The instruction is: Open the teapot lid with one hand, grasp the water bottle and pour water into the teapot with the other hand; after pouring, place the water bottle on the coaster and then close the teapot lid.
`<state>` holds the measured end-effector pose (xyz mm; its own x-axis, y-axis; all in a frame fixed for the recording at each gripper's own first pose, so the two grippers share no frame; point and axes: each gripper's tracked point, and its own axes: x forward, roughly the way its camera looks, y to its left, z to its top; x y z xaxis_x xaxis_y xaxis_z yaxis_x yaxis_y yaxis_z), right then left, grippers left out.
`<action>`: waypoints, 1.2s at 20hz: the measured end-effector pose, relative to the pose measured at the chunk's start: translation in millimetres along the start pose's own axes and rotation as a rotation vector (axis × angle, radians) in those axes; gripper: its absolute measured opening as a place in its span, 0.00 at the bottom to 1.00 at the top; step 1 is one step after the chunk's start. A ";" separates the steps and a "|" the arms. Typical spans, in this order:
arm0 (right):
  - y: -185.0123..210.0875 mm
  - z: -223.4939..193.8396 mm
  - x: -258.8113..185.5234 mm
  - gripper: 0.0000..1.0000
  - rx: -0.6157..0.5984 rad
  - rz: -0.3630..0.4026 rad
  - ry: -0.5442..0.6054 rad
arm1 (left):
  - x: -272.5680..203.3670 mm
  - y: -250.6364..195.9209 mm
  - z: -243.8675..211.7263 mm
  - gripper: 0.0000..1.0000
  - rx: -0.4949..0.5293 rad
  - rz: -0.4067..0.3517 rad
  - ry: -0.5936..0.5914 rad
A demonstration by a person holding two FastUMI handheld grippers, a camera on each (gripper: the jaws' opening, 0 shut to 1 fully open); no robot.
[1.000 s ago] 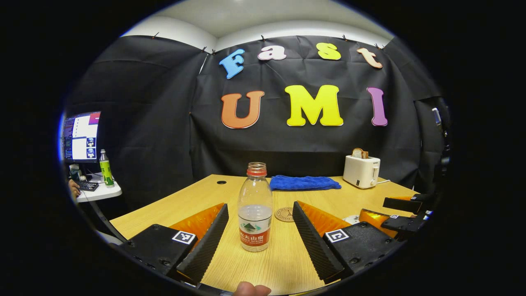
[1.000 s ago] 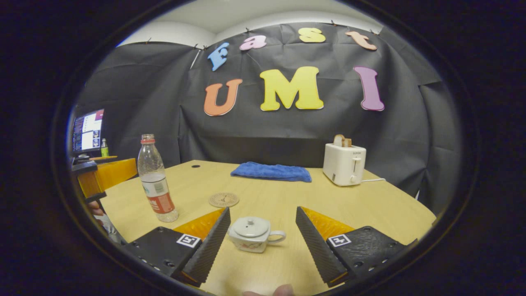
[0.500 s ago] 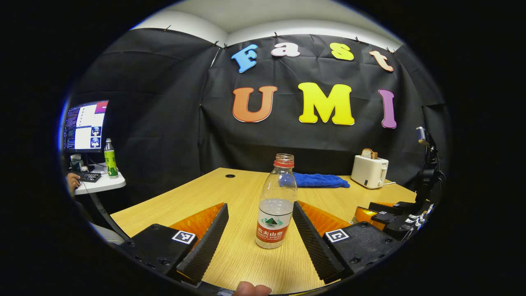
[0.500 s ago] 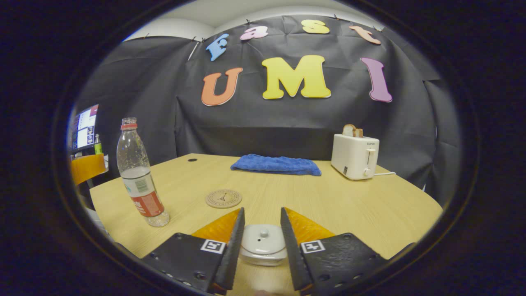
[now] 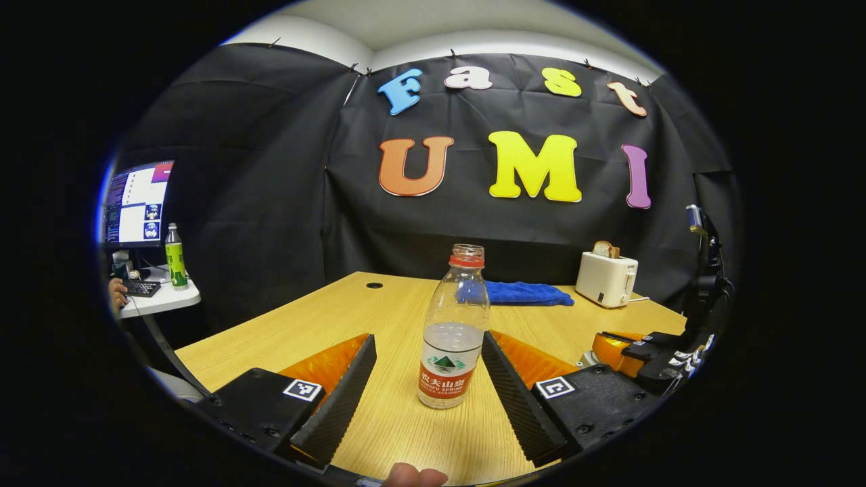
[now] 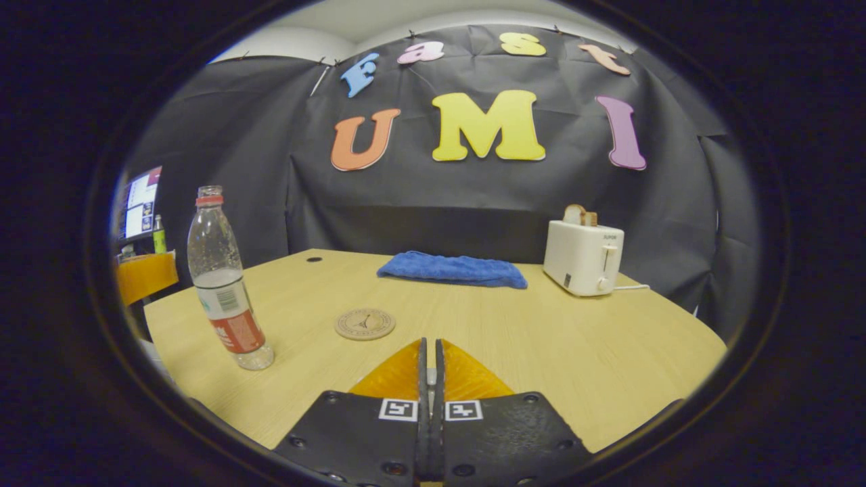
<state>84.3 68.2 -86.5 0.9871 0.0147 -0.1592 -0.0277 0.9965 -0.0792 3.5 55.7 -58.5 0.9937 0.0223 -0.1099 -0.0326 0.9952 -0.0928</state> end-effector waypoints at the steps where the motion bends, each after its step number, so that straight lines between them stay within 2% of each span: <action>1: -0.9 4.1 -0.8 0.00 0.002 0.001 -0.013 | 1.4 0.4 -1.1 0.99 0.001 -0.002 0.003; 7: -1.9 21.0 -7.9 0.00 0.027 0.031 -0.044 | 6.6 -9.2 -10.3 0.99 -0.004 -0.033 0.024; 8: -4.6 25.7 -10.5 0.02 0.029 0.034 -0.051 | 8.4 -9.1 -14.2 0.98 0.000 -0.036 0.036; 10: -10.4 33.5 -15.5 0.00 0.037 0.038 -0.057 | 14.5 -9.7 -21.1 0.99 -0.004 -0.047 0.057; 22: -51.8 49.1 -38.9 0.00 -0.003 -0.005 -0.076 | 58.3 -21.0 -66.7 0.99 0.065 -0.095 0.183; 24: -60.4 46.7 -40.4 0.00 -0.003 -0.015 -0.070 | 65.0 -21.7 -63.8 0.89 0.069 -0.088 0.173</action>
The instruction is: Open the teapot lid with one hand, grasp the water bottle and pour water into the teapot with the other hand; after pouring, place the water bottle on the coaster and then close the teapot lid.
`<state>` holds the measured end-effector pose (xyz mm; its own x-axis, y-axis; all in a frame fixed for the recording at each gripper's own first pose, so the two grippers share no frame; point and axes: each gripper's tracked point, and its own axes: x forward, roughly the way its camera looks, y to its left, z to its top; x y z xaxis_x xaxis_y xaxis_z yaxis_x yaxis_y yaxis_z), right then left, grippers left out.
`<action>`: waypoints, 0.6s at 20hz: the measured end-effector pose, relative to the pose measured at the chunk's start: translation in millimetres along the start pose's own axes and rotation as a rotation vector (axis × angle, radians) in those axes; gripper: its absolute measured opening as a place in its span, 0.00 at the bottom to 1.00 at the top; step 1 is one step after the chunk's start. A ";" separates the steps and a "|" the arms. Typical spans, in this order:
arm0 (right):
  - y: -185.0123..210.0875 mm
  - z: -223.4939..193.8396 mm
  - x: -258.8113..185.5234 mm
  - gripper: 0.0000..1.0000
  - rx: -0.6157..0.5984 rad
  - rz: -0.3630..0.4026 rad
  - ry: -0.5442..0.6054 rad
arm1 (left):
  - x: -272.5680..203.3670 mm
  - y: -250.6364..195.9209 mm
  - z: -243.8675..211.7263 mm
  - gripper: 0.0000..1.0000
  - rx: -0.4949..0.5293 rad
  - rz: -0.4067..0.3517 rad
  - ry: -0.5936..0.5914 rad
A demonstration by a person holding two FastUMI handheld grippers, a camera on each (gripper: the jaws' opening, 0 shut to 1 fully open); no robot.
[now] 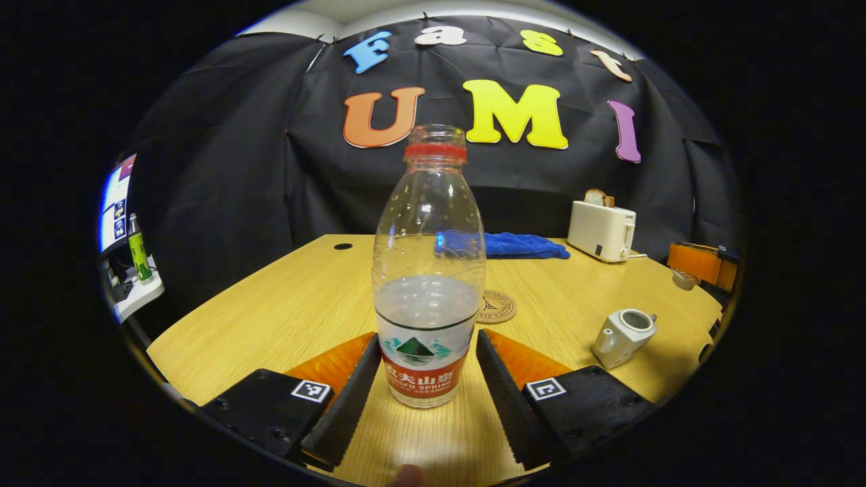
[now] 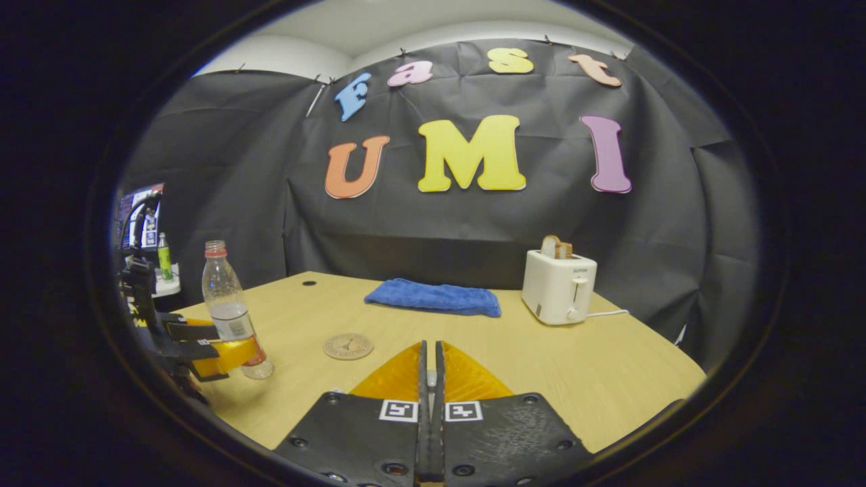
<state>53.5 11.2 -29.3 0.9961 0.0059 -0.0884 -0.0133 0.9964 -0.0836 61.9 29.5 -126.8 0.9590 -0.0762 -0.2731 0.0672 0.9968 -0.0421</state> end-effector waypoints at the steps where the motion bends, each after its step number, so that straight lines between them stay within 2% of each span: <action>1: -3.2 -1.1 -0.4 0.00 0.003 -0.003 0.003 | 1.4 0.0 1.3 0.84 0.005 0.005 -0.003; 5: -10.6 -5.8 0.4 0.00 0.017 0.001 0.017 | 4.5 -2.4 2.6 0.80 0.047 0.009 0.002; 8: -16.3 -7.1 -1.0 0.00 0.035 0.013 0.023 | 5.9 -1.2 3.7 0.77 0.140 0.022 0.035; 12: -25.2 -11.0 -3.4 0.00 0.041 0.023 0.032 | 0.0 1.6 16.9 0.74 0.315 0.068 0.026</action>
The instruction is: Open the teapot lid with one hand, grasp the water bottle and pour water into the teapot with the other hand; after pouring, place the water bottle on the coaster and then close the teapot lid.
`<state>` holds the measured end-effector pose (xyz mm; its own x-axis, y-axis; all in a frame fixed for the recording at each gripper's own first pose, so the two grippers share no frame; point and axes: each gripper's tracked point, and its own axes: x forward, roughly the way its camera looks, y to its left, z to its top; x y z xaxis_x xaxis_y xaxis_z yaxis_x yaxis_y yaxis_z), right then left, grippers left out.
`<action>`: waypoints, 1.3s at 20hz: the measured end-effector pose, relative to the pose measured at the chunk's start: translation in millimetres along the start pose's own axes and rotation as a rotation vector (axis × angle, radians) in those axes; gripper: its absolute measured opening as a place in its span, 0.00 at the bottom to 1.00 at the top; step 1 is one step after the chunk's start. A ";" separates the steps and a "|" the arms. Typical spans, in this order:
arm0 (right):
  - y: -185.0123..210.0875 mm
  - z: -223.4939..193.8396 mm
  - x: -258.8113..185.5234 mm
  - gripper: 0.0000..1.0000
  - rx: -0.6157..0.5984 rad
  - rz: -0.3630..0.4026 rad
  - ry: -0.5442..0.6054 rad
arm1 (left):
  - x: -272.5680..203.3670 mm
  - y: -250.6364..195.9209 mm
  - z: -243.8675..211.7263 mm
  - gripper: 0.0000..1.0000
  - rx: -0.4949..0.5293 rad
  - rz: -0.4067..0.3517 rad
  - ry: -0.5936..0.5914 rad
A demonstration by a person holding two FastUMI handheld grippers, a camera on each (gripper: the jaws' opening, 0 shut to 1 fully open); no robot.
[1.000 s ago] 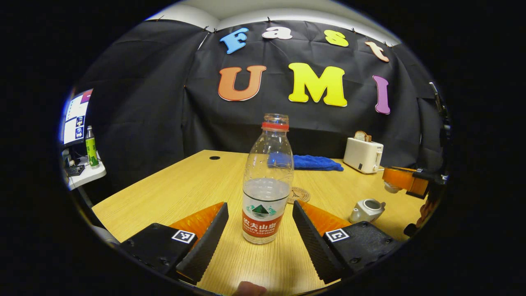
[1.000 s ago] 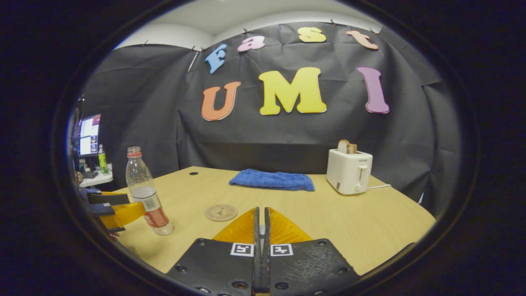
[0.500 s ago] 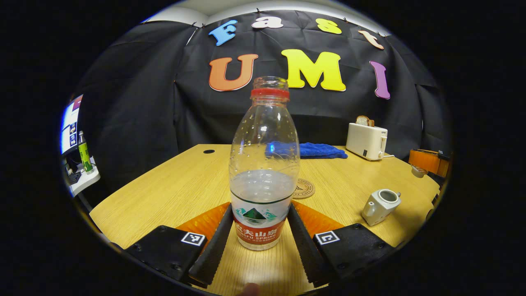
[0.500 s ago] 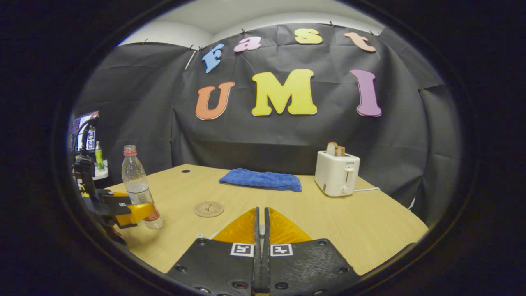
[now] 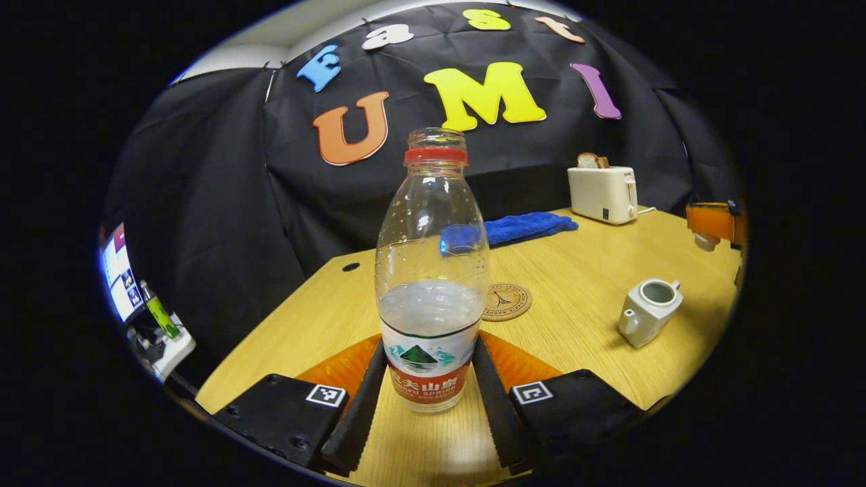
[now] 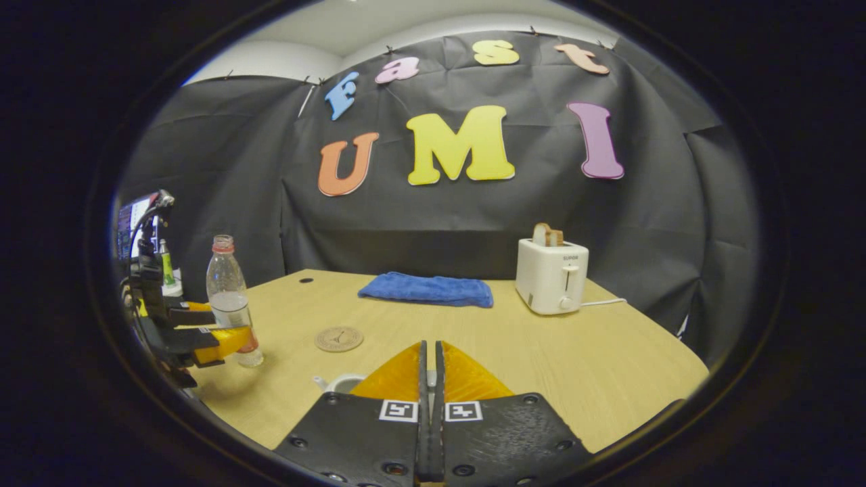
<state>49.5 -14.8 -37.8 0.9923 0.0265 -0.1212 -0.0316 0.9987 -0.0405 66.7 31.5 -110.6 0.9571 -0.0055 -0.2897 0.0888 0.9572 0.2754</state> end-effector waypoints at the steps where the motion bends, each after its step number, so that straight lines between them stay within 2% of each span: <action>1: -2.4 -0.3 0.0 0.00 0.000 0.000 0.003 | -3.7 1.6 4.1 0.74 0.050 0.012 -0.007; 6: -16.6 -1.9 -7.7 0.00 0.003 0.000 0.013 | -18.4 5.1 17.5 0.73 0.319 0.058 -0.016; 10: -31.5 -7.7 -11.2 0.00 -0.005 -0.016 0.022 | -20.4 9.1 29.2 0.73 0.585 0.117 -0.025; 13: -36.9 -8.2 -16.3 0.00 -0.003 -0.018 0.019 | -20.3 -5.5 32.3 0.73 0.731 0.093 -0.029; 17: -41.5 -7.2 -19.5 0.00 -0.006 -0.016 0.014 | -20.7 -23.4 36.9 0.73 0.869 0.054 -0.036; 21: -46.5 -7.0 -21.9 0.00 0.003 -0.015 0.010 | -20.5 -33.1 38.6 0.72 1.061 0.048 -0.029; 22: -47.9 -6.8 -22.3 0.00 0.004 -0.016 0.007 | -19.4 -36.1 36.5 0.77 1.102 0.042 -0.018; 23: -49.1 -6.6 -22.3 0.00 0.004 -0.018 0.005 | -19.5 -38.4 37.5 0.72 1.148 0.040 -0.016; 26: -54.5 -8.3 -24.8 0.00 0.009 -0.020 0.002 | -18.2 -40.8 35.8 0.72 1.233 0.035 0.004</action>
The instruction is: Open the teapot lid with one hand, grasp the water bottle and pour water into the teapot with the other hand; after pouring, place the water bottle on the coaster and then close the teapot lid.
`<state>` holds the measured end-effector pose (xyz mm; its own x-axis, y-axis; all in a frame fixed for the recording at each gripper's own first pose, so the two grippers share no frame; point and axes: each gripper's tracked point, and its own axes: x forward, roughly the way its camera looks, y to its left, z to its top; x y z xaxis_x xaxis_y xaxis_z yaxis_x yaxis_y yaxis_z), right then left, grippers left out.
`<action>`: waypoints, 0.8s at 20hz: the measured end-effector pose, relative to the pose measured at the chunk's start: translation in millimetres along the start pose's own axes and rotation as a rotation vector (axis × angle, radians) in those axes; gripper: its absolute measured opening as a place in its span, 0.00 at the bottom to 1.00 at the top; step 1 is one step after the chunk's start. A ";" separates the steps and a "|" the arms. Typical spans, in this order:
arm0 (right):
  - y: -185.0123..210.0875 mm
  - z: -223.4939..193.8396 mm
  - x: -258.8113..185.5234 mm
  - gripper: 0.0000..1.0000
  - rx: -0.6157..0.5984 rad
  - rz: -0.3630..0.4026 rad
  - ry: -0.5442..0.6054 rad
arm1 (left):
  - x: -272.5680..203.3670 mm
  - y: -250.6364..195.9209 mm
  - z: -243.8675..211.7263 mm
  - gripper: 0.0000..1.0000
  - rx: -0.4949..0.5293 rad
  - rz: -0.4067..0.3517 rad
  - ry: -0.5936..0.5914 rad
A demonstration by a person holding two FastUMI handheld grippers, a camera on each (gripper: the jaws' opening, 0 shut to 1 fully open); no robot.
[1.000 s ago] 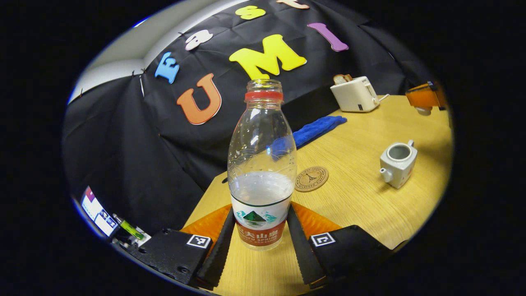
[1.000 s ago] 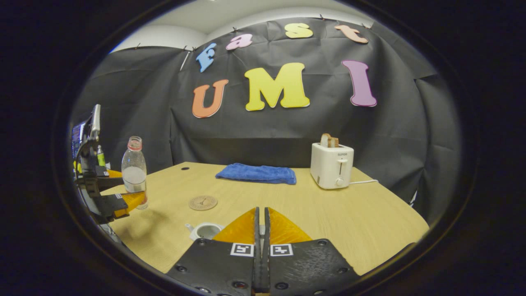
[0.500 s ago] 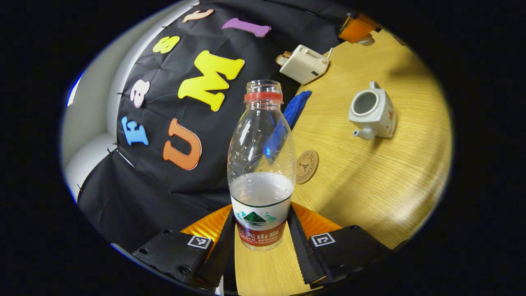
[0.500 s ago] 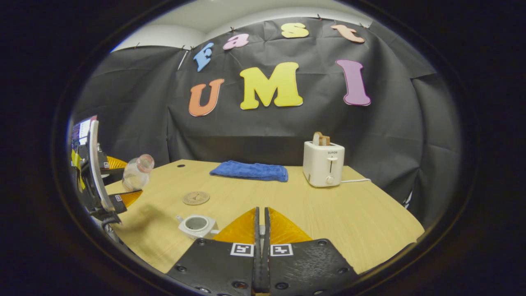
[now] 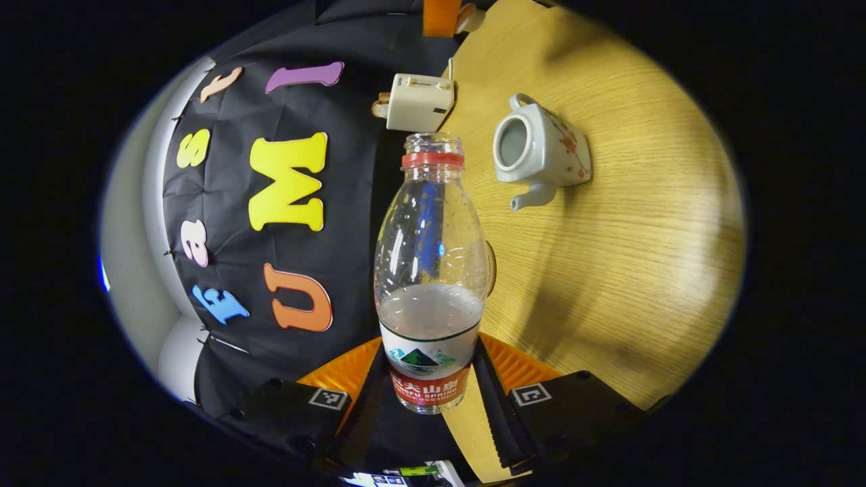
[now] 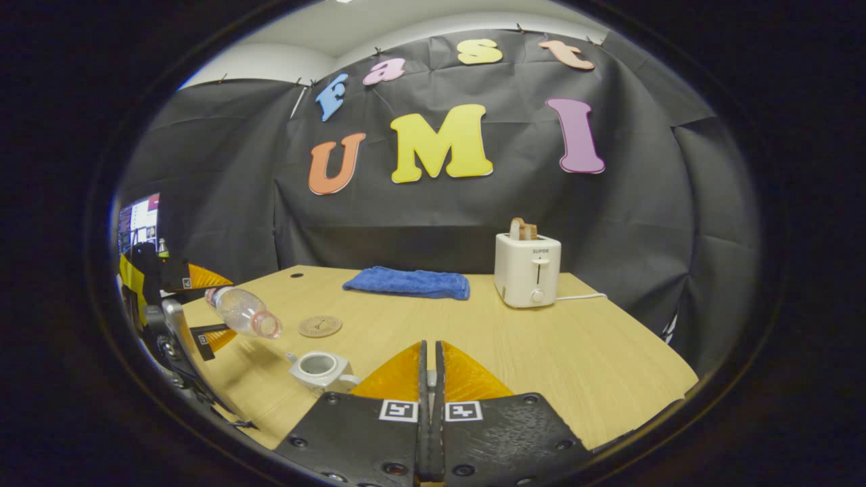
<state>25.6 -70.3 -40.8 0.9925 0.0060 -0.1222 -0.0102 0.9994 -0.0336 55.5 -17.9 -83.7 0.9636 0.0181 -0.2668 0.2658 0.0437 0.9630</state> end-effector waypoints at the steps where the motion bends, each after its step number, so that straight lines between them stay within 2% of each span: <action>1: -1.5 -0.2 0.0 0.00 0.004 -0.002 -0.001 | 3.2 -2.6 -0.9 0.72 0.013 -0.013 0.009; 4: -6.0 -2.6 -2.5 0.00 0.013 -0.003 -0.001 | 5.4 -2.3 1.3 0.72 0.054 -0.026 0.038; 9: -9.3 -6.3 -2.4 0.00 0.020 -0.004 0.001 | 9.8 8.7 5.3 0.72 0.159 0.004 0.042; 10: -9.0 -7.0 -1.9 0.00 0.022 -0.003 0.002 | 10.5 9.8 6.6 0.76 0.172 0.008 0.043; 11: -10.7 -8.5 -3.4 0.00 0.022 -0.004 0.001 | 10.3 12.0 8.9 0.72 0.193 0.018 0.042; 16: -14.0 -8.1 -4.3 0.00 0.026 -0.007 -0.003 | 18.6 22.6 19.7 0.72 0.300 0.040 0.035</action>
<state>20.5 -84.5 -47.8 0.9929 -0.0008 -0.1192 -0.0001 1.0000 -0.0081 79.9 -36.2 -66.2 0.9733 0.0482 -0.2246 0.2294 -0.2548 0.9394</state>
